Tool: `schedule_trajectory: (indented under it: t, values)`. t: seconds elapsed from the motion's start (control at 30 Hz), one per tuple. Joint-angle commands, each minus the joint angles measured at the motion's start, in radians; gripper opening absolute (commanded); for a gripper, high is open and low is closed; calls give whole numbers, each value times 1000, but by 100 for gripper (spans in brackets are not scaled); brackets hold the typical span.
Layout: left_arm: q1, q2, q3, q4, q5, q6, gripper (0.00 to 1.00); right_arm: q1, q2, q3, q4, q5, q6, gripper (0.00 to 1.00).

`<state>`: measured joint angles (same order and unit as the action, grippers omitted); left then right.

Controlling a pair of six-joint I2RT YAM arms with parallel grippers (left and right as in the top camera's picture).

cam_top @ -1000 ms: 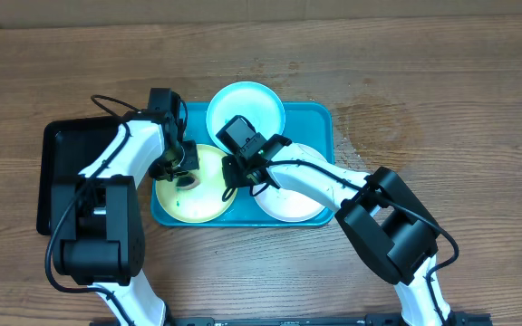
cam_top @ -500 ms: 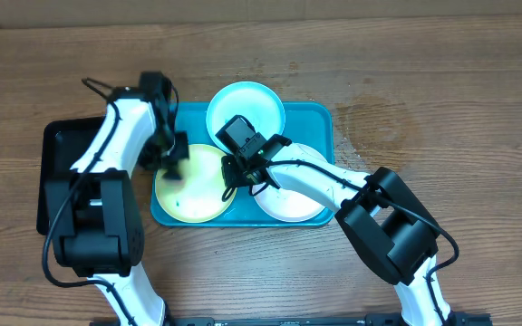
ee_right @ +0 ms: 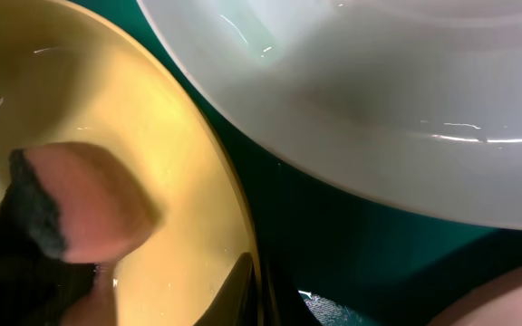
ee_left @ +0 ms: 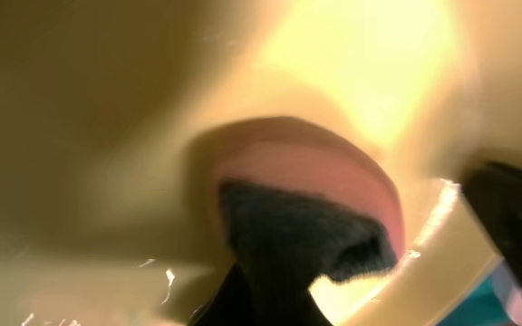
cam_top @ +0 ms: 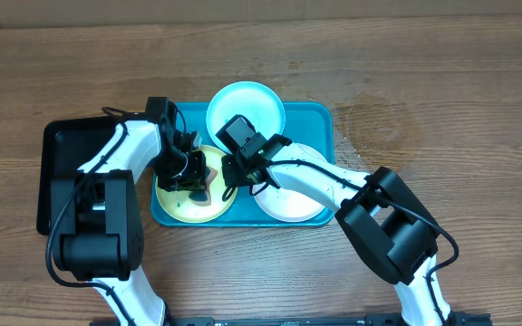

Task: Clean dirty plates on tray and stack at the side

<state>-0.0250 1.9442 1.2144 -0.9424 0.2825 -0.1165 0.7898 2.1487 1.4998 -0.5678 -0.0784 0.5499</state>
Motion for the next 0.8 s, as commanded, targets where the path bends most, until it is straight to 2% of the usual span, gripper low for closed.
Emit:
schedule_trajectory:
  t: [0.0,0.2,0.33,0.57,0.77]
  values:
    - [5,23,-40,-24,-343,-157,4,-11,19,0,-1,34,0,4]
    - [5,23,-39,-80,-620,-276,4,-11,19,0,0,52,0,4]
    - [5,23,-14,-85,-704,-357,4,-11,19,0,-1,55,0,4]
    - [5,-27,177,-187,-692,-359,4,-11,19,12,-2,54,-55,4]
    - [70,-159,311,-190,-552,-355,4,6,2,121,-65,64,-108,4]
